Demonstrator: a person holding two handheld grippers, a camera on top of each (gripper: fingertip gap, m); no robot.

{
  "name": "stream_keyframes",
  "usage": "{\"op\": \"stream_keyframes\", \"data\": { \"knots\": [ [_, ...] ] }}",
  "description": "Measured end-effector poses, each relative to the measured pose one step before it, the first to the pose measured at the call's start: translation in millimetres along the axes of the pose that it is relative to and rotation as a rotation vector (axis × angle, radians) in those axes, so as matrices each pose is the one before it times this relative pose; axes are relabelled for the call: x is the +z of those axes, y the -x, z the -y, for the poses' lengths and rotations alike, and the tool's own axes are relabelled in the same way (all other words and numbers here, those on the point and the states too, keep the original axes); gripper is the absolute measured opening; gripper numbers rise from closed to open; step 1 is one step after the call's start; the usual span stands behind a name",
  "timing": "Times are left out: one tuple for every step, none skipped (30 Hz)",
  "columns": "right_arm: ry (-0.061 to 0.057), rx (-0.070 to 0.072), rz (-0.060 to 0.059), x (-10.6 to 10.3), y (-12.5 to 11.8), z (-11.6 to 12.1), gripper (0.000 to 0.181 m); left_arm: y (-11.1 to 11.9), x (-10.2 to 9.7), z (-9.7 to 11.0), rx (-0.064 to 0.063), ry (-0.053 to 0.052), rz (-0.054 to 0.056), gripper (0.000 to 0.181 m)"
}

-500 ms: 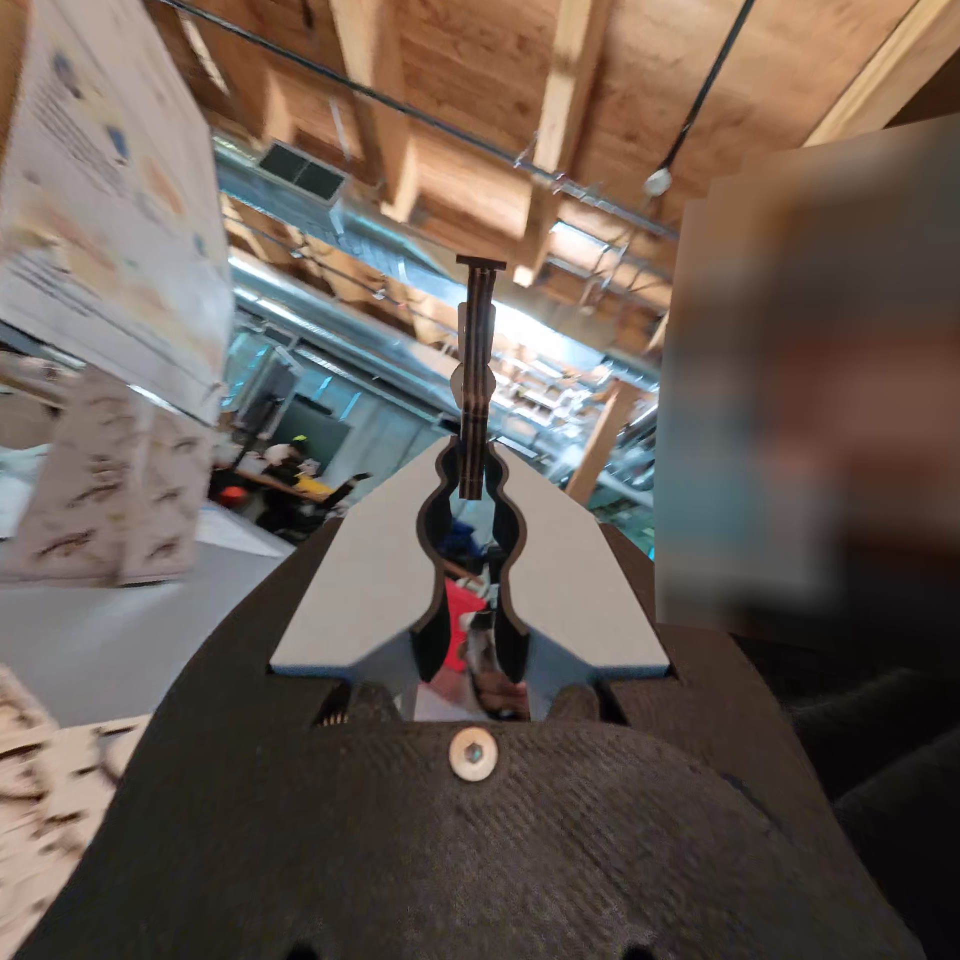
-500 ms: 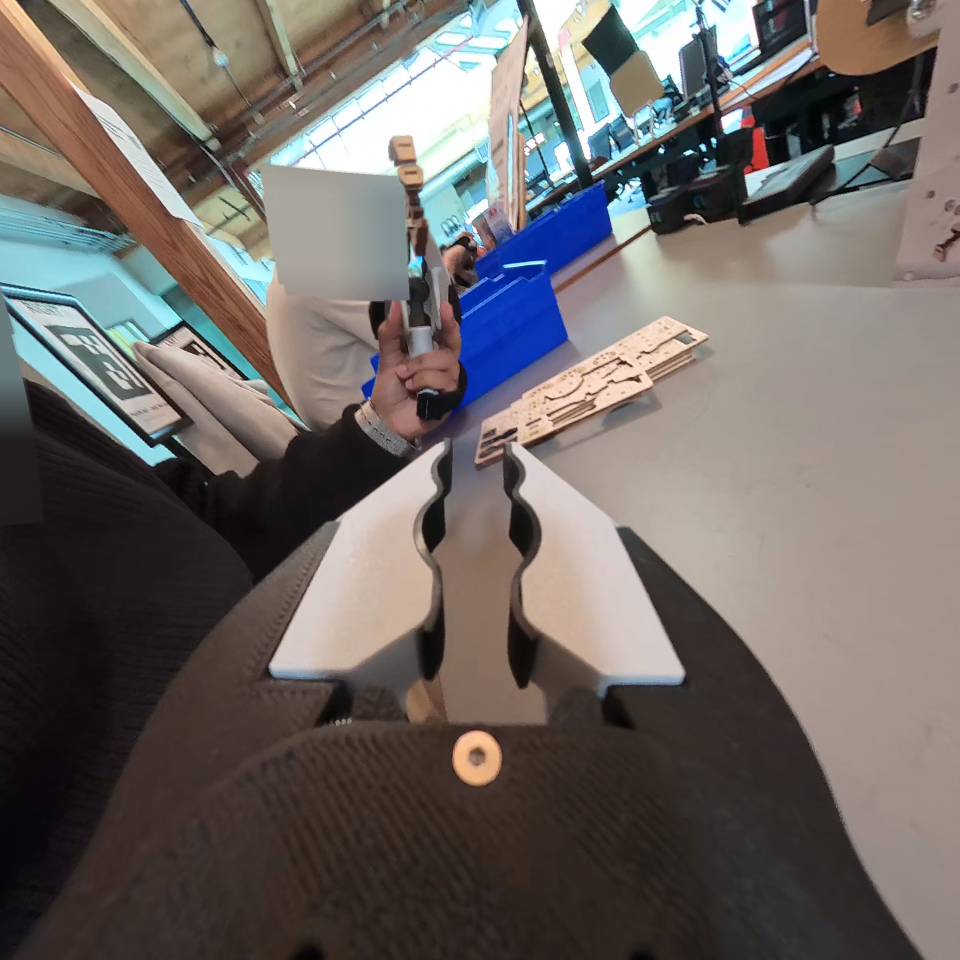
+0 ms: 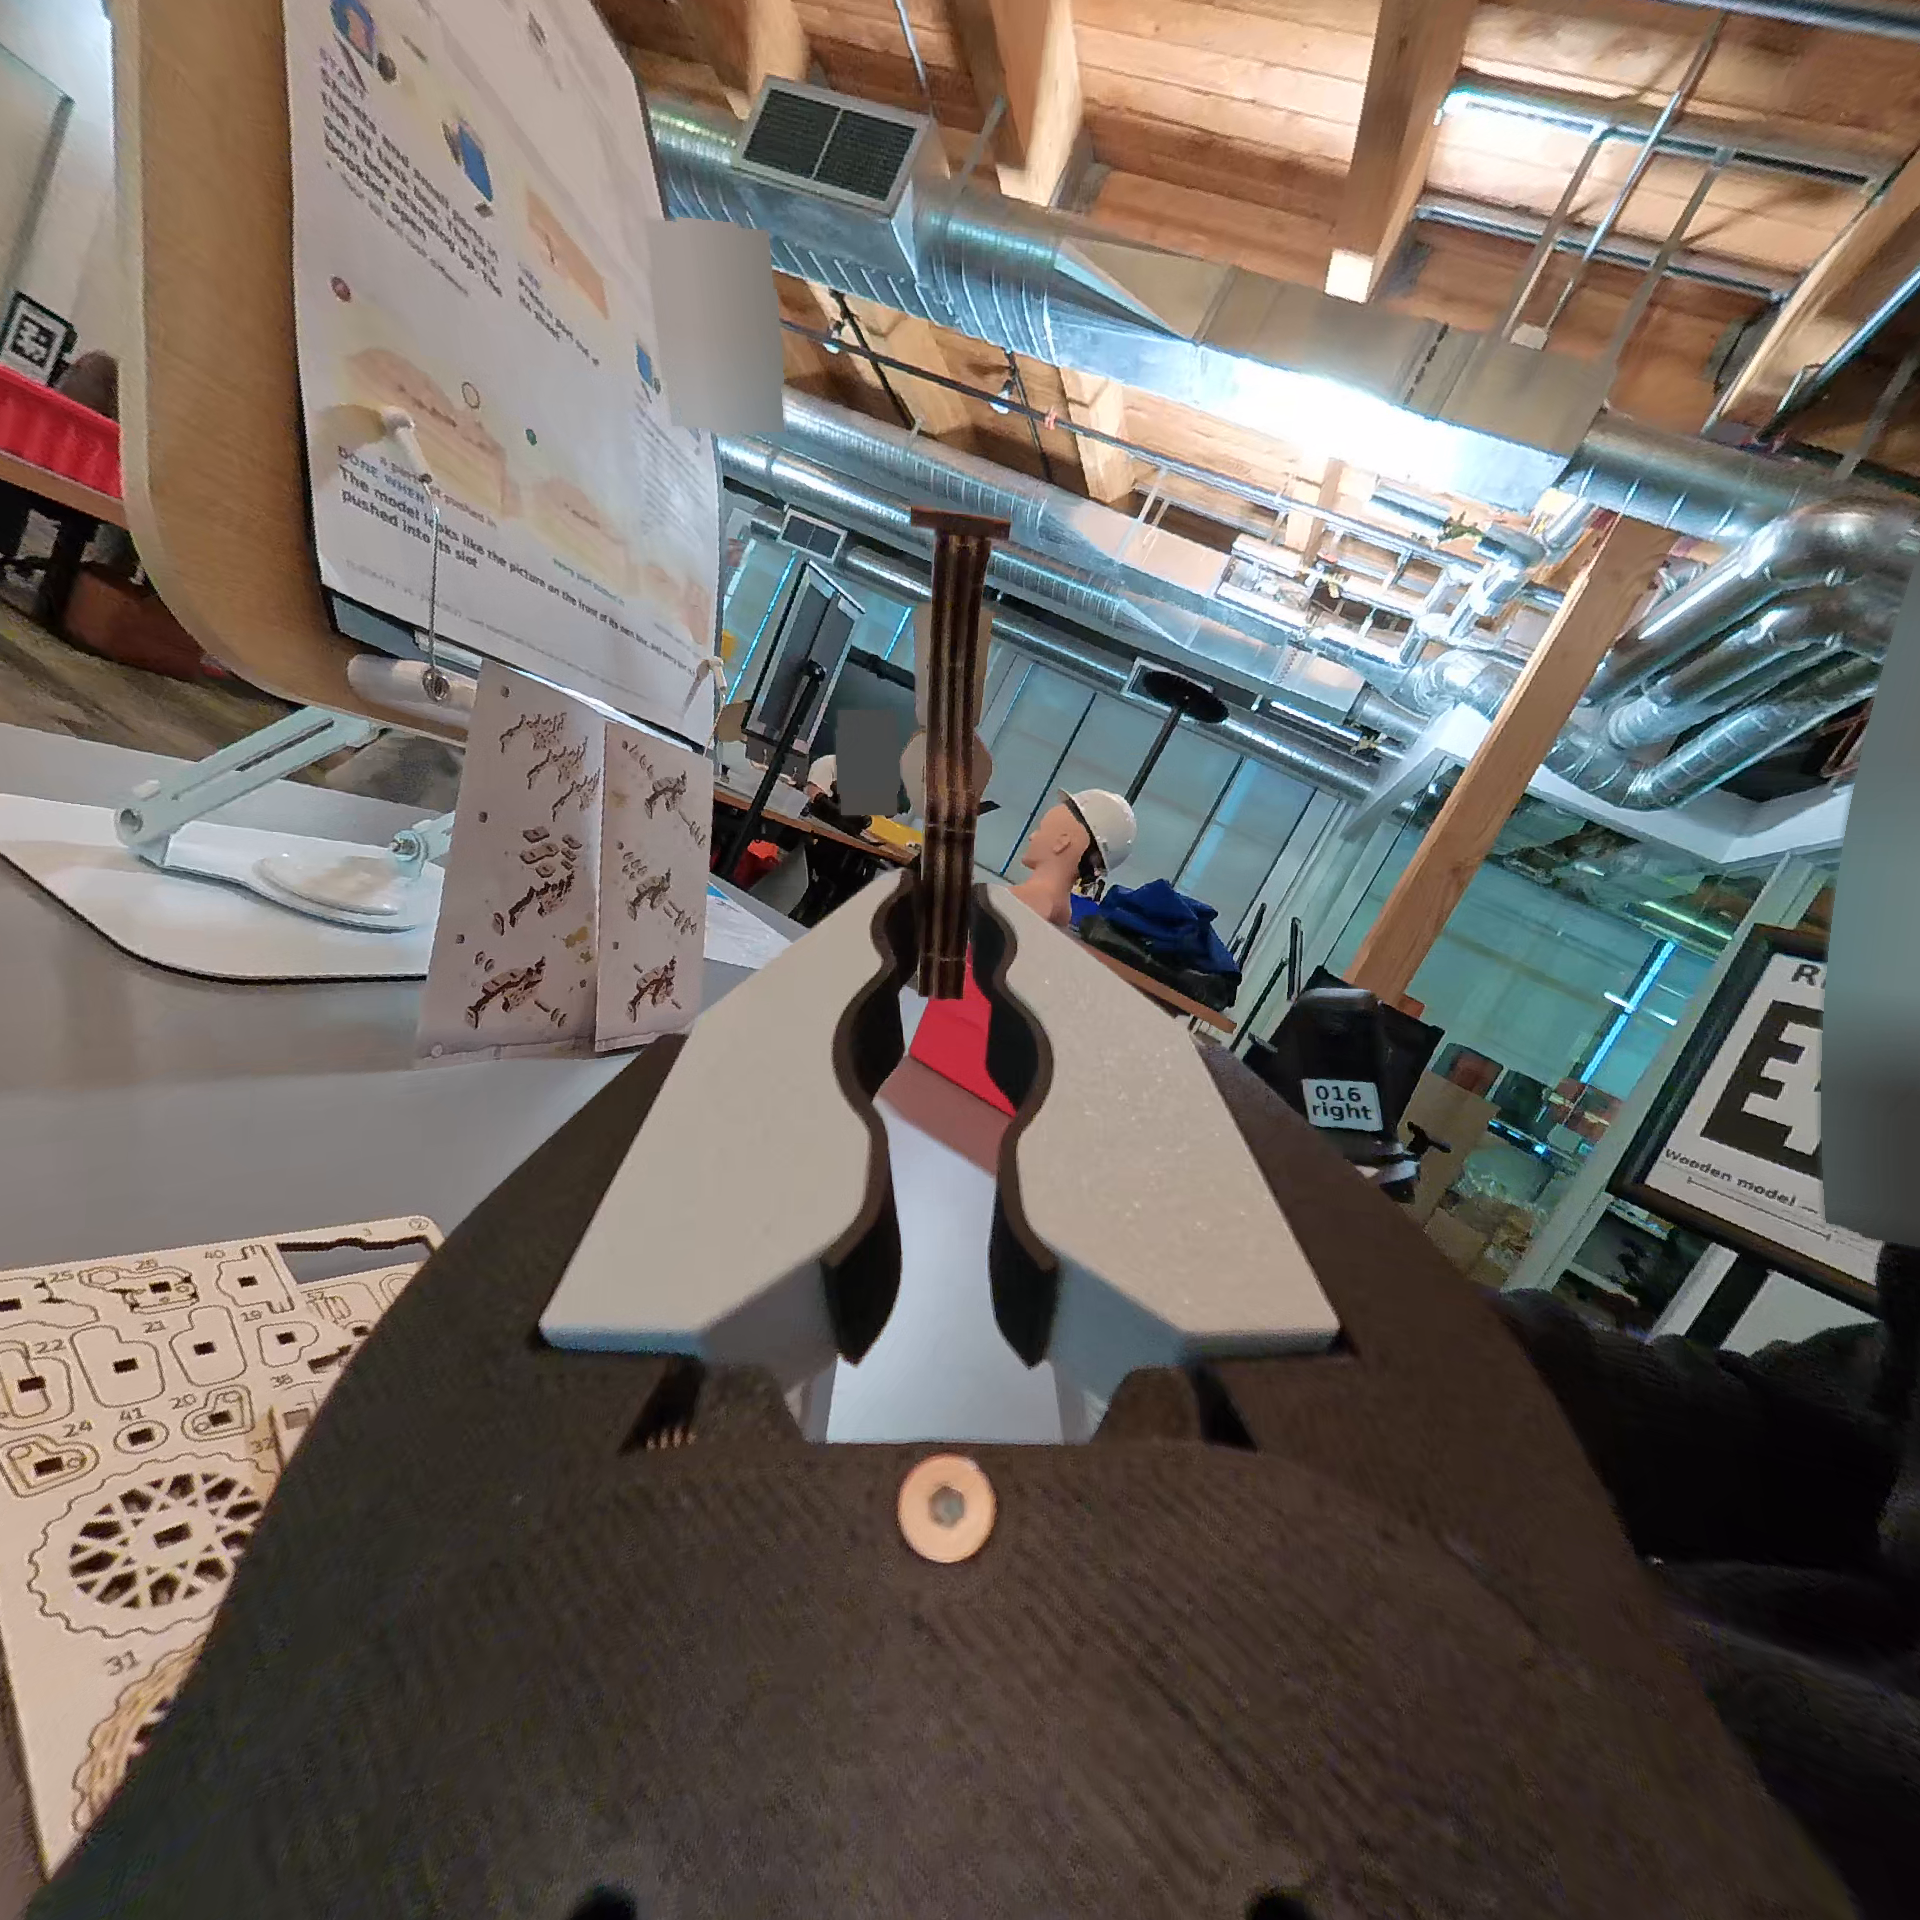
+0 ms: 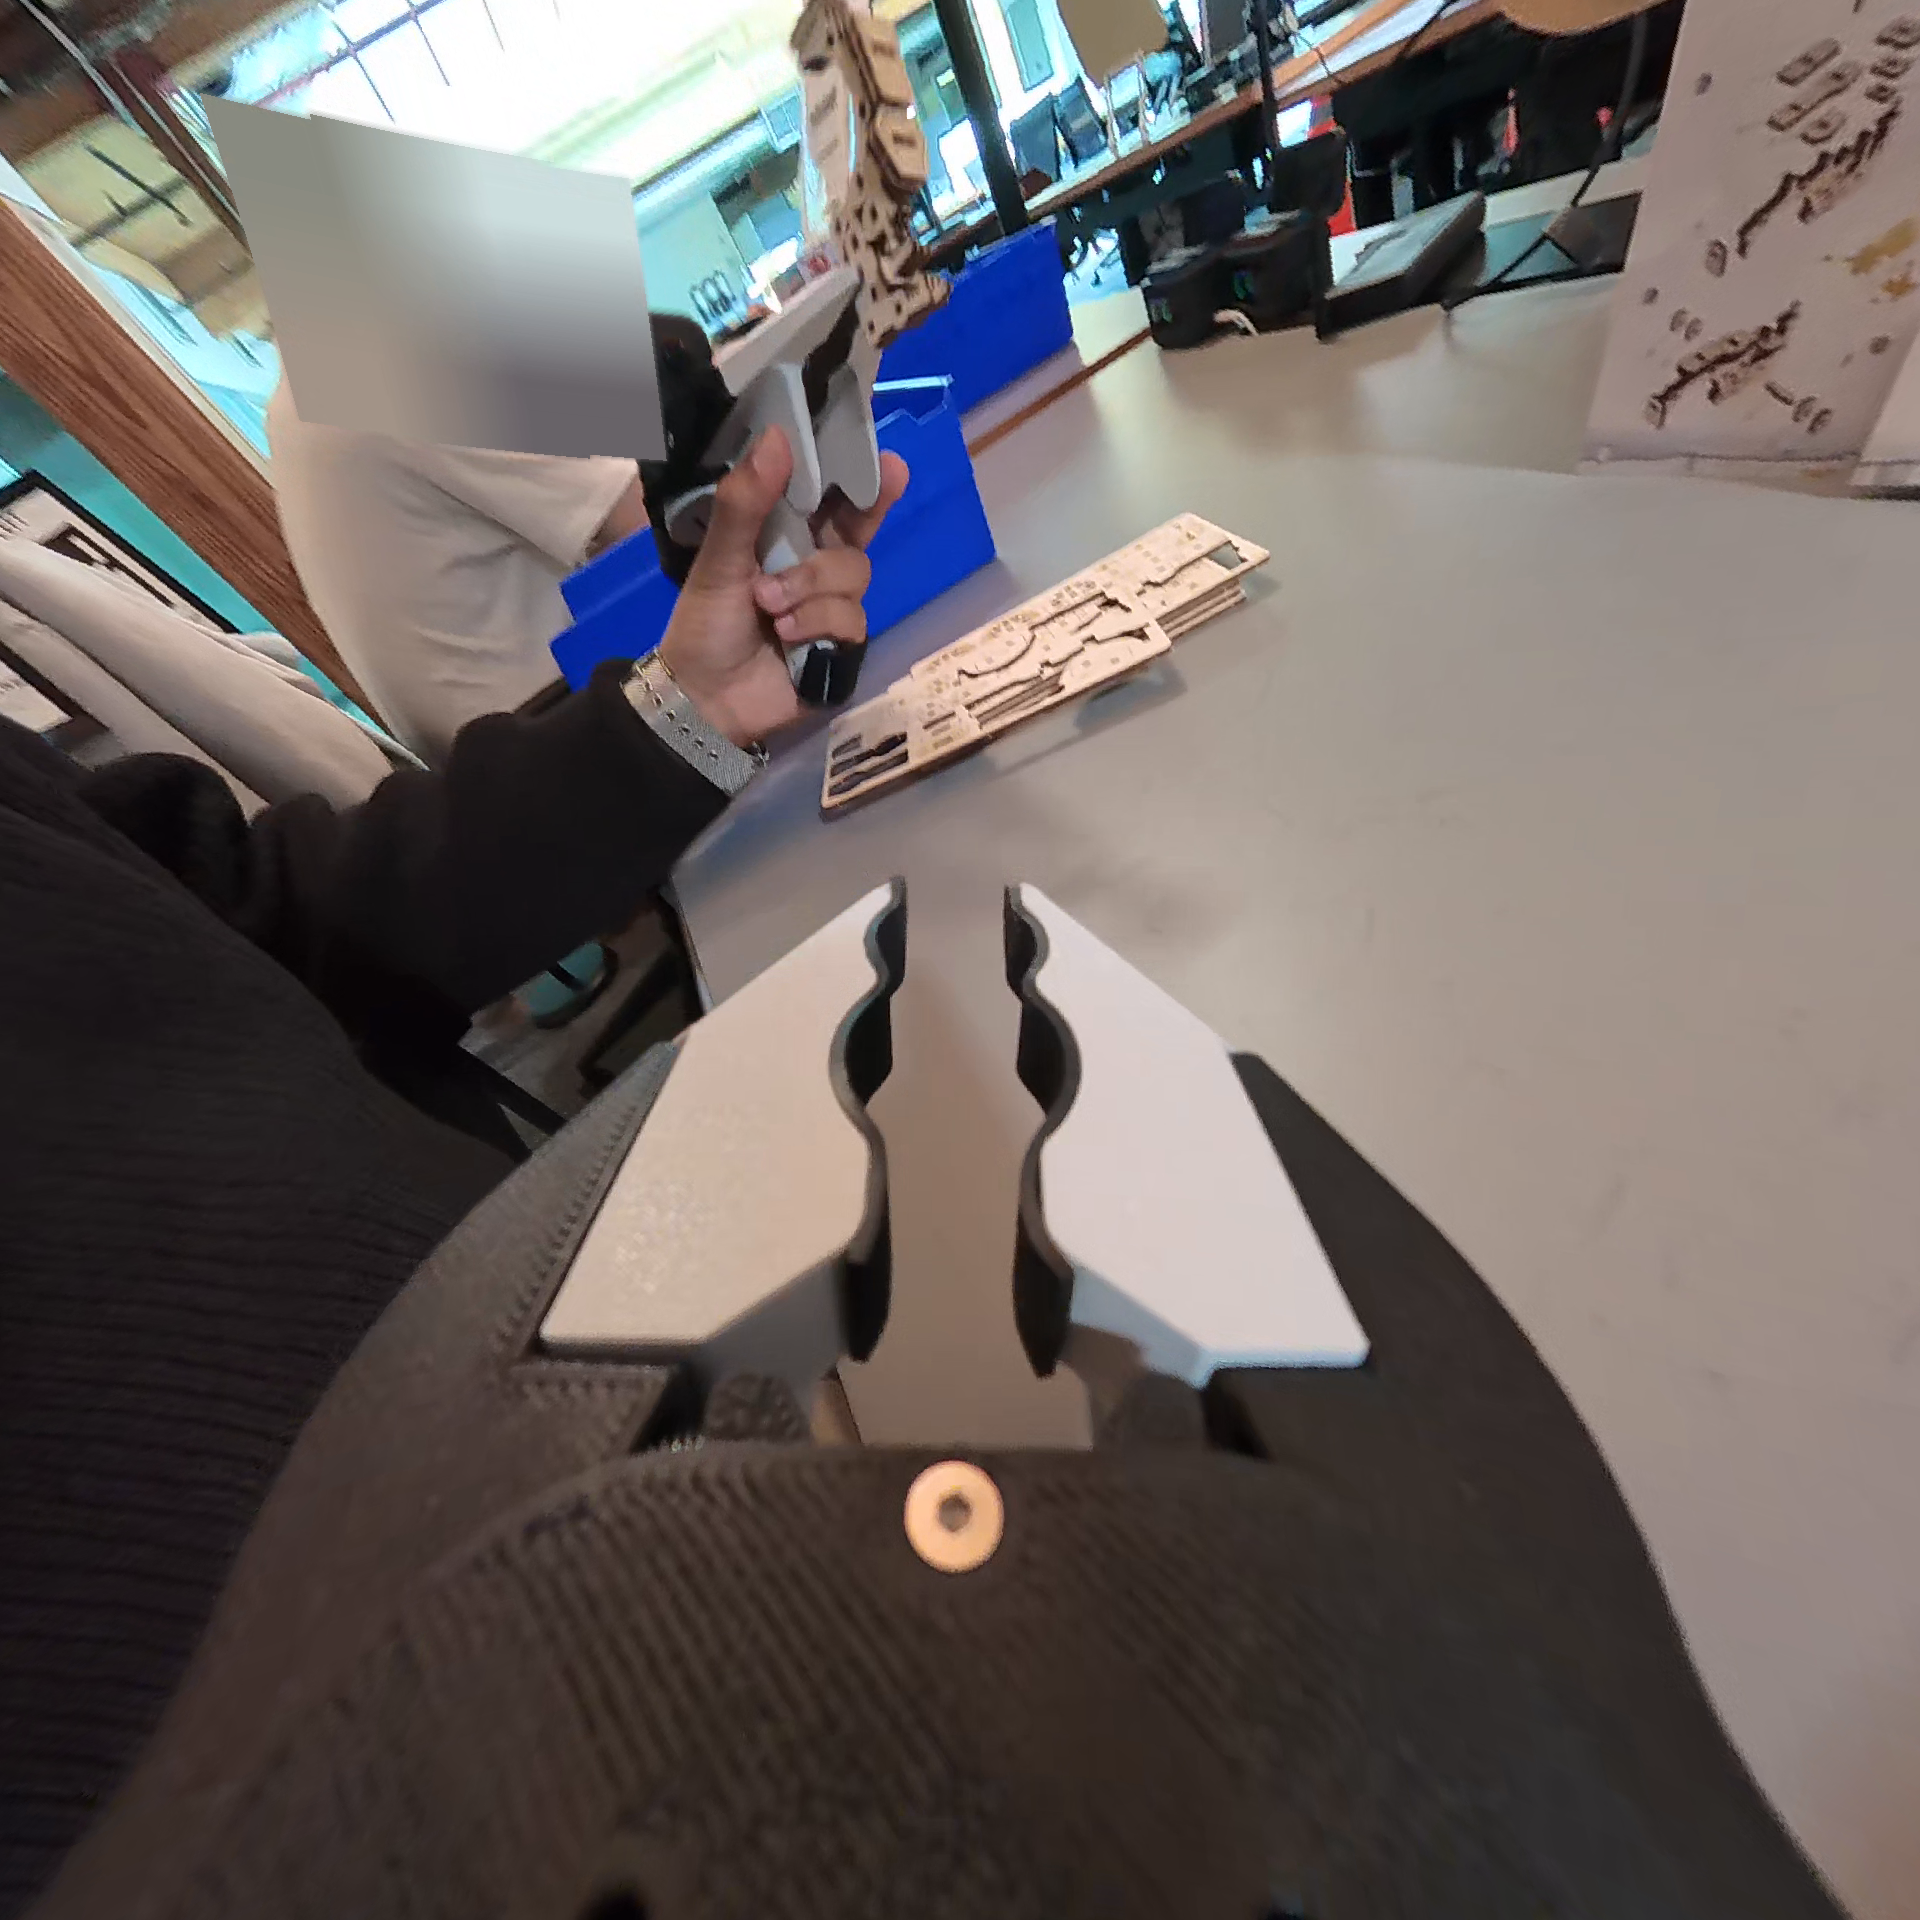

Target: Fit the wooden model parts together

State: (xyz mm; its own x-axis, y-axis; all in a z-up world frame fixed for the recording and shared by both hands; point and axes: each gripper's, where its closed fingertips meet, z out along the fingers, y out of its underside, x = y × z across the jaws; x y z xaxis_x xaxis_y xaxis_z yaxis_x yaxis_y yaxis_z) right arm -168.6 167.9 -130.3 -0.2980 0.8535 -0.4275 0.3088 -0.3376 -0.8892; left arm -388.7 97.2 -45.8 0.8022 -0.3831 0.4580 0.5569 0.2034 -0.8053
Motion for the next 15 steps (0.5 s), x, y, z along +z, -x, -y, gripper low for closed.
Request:
{"op": "stream_keyframes", "data": {
  "knots": [
    [0.0071, -0.0026, -0.0055, -0.03, -0.63, -1.39, 0.017, 0.96, 1.13, -1.1, 0.0038, 0.0082, 0.0037, 0.006],
    [0.0056, -0.0014, -0.0042, 0.23, -0.55, -1.18, 0.017, -0.13, 0.92, -0.81, 0.0036, 0.0052, -0.0012, 0.007],
    [0.0038, -0.0001, -0.0026, 0.09, -0.5, -0.74, 0.017, -0.39, 0.87, -0.64, -0.0014, 0.0034, -0.0033, 0.006],
    [0.0023, 0.001, -0.0014, 0.32, -0.52, -0.48, 0.017, -0.59, 0.63, -0.43, -0.0045, 0.0016, -0.0036, 0.006],
    [0.0016, 0.0018, -0.0006, 0.21, -0.49, -0.35, 0.017, -0.71, 0.32, -0.27, -0.0022, -0.0002, -0.0034, 0.006],
    [0.002, 0.0026, 0.0001, 0.39, -0.32, -0.38, 0.017, -0.63, 0.28, -0.23, -0.0017, 0.0004, -0.0016, 0.006],
    [0.0021, 0.002, 0.0001, 0.39, -0.36, -0.39, 0.018, -1.15, 0.46, -0.06, -0.0038, -0.0004, -0.0042, 0.006],
    [0.0019, -0.0003, -0.001, 0.36, -0.23, -0.47, 0.017, -2.24, 1.22, -0.02, -0.007, -0.0016, -0.008, 0.006],
    [0.0025, -0.0043, -0.0015, 0.37, 0.0, -0.48, 0.018, -3.94, 2.4, -0.56, -0.0095, -0.0011, -0.0123, 0.007],
    [0.0028, -0.0098, -0.0008, 0.47, 0.65, -0.36, 0.018, -6.05, 3.99, -1.69, -0.0107, -0.0021, -0.0188, 0.007],
    [0.0023, -0.0143, -0.002, 0.64, 0.89, -0.02, 0.019, -7.54, 6.02, -3.95, -0.0152, 0.0025, -0.0256, 0.006],
    [0.0006, -0.016, -0.0046, 0.88, 0.62, 0.4, 0.021, -7.77, 7.75, -6.65, -0.0197, 0.0142, -0.0258, 0.006],
    [-0.0032, -0.0149, -0.0028, 0.97, 1.14, 0.96, 0.023, -7.56, 9.08, -8.43, -0.0219, 0.018, -0.0232, 0.006],
    [-0.0091, -0.0108, 0.0023, 0.99, 1.97, 1.8, 0.027, -6.8, 10.28, -10.19, -0.0274, 0.0179, -0.0176, 0.006],
    [-0.0185, -0.0049, 0.0063, 0.78, 2.78, 3.25, 0.031, -6.37, 11.25, -12.6, -0.0356, 0.0232, -0.0151, 0.006]
  ]
}}
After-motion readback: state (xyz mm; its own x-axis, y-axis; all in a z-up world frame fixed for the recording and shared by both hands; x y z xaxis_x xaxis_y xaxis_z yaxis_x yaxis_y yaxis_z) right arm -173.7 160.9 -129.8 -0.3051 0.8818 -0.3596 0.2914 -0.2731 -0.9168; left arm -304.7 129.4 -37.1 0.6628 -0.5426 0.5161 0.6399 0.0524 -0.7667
